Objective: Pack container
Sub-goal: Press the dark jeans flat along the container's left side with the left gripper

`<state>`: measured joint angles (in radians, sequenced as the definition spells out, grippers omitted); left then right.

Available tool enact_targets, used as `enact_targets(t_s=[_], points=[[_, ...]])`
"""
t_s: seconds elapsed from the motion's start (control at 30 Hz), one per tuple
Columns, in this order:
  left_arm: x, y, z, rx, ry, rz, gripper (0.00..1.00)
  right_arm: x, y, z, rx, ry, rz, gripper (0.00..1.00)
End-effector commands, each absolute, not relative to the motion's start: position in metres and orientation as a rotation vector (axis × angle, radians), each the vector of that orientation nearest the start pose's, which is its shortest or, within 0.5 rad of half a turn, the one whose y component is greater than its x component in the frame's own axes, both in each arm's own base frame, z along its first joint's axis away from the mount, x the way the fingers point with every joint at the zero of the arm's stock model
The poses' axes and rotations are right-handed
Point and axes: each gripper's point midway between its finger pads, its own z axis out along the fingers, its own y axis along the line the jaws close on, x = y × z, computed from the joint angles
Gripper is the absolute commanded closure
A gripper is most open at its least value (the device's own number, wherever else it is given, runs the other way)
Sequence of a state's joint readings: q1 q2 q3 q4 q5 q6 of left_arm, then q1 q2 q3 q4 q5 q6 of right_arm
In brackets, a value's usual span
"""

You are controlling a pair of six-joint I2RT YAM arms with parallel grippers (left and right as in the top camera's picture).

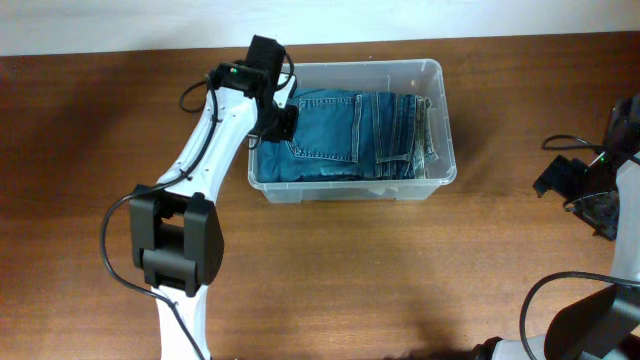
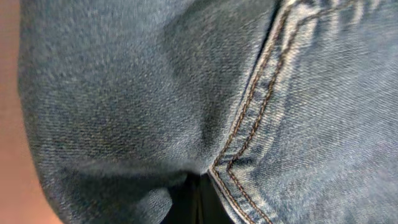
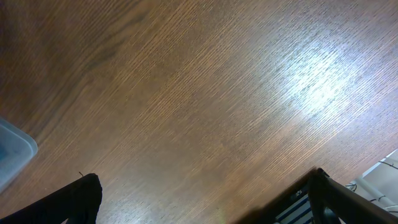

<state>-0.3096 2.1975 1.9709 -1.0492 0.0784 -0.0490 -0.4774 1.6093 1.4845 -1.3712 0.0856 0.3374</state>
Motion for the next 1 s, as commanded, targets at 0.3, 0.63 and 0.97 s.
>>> enact_targets(t_s=[0.3,0.63,0.97], points=[[0.489,-0.168,0.132,0.367,2.737,-0.211,0.99,0.259,-0.151,0.162,1.234,2.811,-0.141,0.02],[0.519,-0.177,0.172,0.353,2.589,-0.231,0.99,0.259,-0.151,0.162,1.234,2.811,-0.141,0.02],[0.497,-0.171,0.085,0.373,2.843,-0.190,0.99,0.259,-0.151,0.162,1.234,2.811,-0.141,0.02]])
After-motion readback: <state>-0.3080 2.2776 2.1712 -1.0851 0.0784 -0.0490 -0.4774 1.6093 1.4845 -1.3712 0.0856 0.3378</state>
